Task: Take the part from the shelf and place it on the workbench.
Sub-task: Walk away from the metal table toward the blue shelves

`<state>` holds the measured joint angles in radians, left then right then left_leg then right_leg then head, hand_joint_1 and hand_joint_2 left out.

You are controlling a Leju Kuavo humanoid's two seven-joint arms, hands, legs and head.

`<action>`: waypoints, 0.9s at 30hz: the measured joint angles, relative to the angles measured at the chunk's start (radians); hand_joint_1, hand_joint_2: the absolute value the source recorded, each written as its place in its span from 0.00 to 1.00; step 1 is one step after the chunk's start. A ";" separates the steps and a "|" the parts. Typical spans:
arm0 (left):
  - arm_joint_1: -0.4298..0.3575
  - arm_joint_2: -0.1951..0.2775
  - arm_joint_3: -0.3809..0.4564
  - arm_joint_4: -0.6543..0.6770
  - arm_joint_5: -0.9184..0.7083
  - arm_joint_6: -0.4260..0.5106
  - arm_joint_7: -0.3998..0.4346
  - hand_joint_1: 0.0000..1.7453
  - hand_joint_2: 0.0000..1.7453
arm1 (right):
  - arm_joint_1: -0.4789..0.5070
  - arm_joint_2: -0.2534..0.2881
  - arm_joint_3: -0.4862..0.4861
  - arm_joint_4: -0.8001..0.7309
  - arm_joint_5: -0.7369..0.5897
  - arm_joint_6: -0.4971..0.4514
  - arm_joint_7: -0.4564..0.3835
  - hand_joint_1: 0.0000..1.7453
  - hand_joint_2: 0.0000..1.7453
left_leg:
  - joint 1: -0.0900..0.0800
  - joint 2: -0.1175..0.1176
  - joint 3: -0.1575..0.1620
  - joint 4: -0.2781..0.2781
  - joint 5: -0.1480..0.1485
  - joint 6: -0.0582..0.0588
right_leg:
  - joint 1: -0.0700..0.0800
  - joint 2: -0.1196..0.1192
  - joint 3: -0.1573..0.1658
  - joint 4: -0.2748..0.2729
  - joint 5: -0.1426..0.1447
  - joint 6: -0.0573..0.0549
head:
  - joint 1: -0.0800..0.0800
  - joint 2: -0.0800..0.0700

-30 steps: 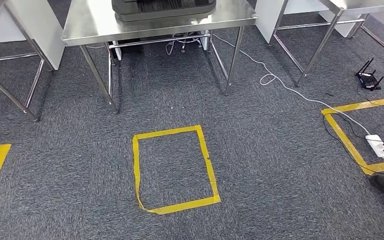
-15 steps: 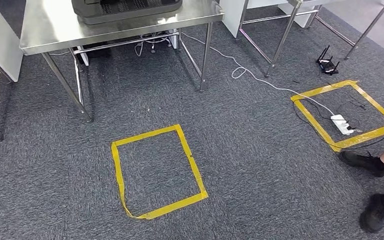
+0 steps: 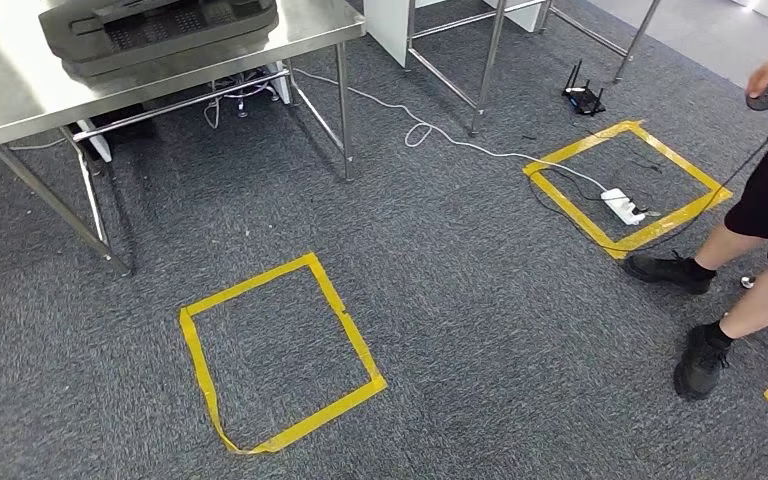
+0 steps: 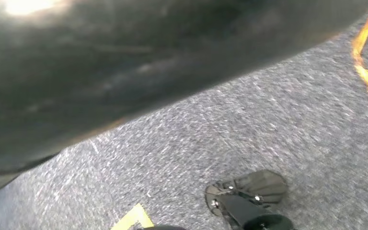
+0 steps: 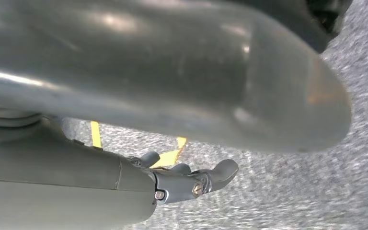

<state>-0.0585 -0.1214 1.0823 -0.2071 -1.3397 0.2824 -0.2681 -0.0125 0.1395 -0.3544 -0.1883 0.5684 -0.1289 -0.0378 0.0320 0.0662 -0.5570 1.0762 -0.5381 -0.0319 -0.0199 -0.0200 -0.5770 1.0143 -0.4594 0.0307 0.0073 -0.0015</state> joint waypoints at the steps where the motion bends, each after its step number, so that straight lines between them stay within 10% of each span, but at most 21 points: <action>1: 0.001 0.000 0.000 0.000 0.000 0.000 0.000 0.00 0.00 | 0.000 0.001 0.000 0.000 0.000 0.000 0.000 0.00 0.00 | 0.001 -0.025 -0.020 0.049 -0.030 0.000 | -0.004 0.010 0.006 -0.003 0.002 -0.007 | -0.003 0.000; 5: 0.005 0.001 0.000 0.000 0.000 0.001 0.000 0.00 0.00 | 0.000 0.003 0.000 0.000 0.000 0.001 0.001 0.00 0.00 | -0.002 -0.068 -0.115 0.235 -0.093 0.003 | 0.004 0.062 0.012 -0.001 0.001 -0.016 | -0.007 0.000; 9: 0.005 0.002 0.000 0.000 -0.001 0.001 -0.001 0.00 0.00 | 0.000 0.004 0.000 0.000 0.001 0.003 0.001 0.00 0.00 | 0.006 -0.119 -0.042 0.038 0.032 0.007 | 0.006 0.119 0.016 0.009 -0.007 -0.009 | -0.008 0.000; 13: 0.003 0.002 -0.001 0.000 -0.003 0.002 -0.001 0.00 0.00 | 0.003 0.004 0.000 0.001 0.007 0.004 0.001 0.00 0.00 | 0.000 -0.132 -0.025 -0.015 0.041 0.023 | 0.002 0.155 -0.009 0.014 -0.007 0.014 | -0.008 0.000; 17: 0.003 0.002 0.000 0.000 -0.003 0.005 -0.001 0.00 0.00 | 0.001 0.002 0.000 0.001 0.012 0.005 0.005 0.00 0.00 | -0.001 -0.084 -0.023 -0.021 0.044 0.043 | 0.007 0.058 -0.078 0.136 -0.061 0.020 | 0.000 0.000; 20: 0.003 0.002 0.000 0.000 -0.003 0.005 0.002 0.00 0.00 | -0.004 0.001 0.000 0.001 0.015 0.006 0.005 0.00 0.00 | -0.004 -0.042 -0.023 -0.021 0.040 0.049 | 0.004 0.034 -0.146 0.258 -0.096 0.024 | 0.002 0.000; 24: 0.002 -0.001 0.000 0.000 -0.003 0.005 0.004 0.00 0.00 | -0.004 -0.003 0.000 0.001 0.017 0.006 0.000 0.00 0.00 | -0.006 0.001 -0.015 -0.021 0.034 0.043 | 0.007 -0.029 -0.049 0.069 -0.020 0.042 | 0.003 0.000; 27: 0.002 -0.003 0.000 0.000 -0.002 0.006 0.005 0.00 0.00 | -0.010 -0.004 0.000 0.001 0.018 0.006 -0.002 0.00 0.00 | -0.011 0.031 -0.003 -0.026 0.027 0.026 | 0.018 -0.045 -0.024 0.013 0.001 0.023 | 0.001 0.000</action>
<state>-0.0565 -0.1241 1.0819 -0.2068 -1.3422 0.2882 -0.2635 -0.0224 0.1354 -0.3544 -0.1876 0.5859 -0.1225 -0.0398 0.0211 0.0967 -0.5597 1.0498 -0.5109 -0.0062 -0.0021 -0.0650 -0.6009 1.0271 -0.4582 0.0537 0.0080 -0.0015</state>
